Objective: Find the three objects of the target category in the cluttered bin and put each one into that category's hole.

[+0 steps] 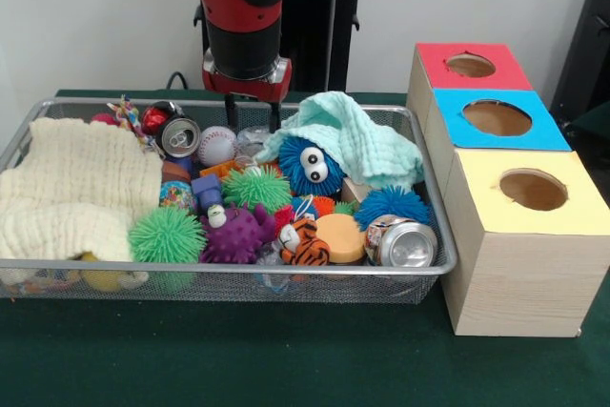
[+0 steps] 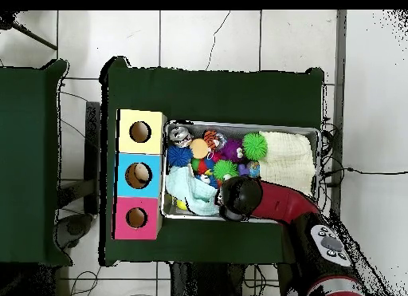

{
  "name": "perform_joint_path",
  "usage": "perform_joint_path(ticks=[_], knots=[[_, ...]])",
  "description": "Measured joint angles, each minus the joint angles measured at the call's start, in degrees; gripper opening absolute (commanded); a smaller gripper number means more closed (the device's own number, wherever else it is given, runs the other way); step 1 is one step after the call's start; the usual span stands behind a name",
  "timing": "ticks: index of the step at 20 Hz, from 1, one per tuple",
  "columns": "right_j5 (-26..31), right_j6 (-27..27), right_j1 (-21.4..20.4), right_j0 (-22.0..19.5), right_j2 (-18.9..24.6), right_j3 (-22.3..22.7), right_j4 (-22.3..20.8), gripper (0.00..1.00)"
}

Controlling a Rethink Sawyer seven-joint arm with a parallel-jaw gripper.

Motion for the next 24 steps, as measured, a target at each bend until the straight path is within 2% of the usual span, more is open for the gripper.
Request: perform_joint_path(ticks=[24], knots=[[-3.69,0.0,1.4,-0.31,0.22,-0.2,-0.63,1.0]])
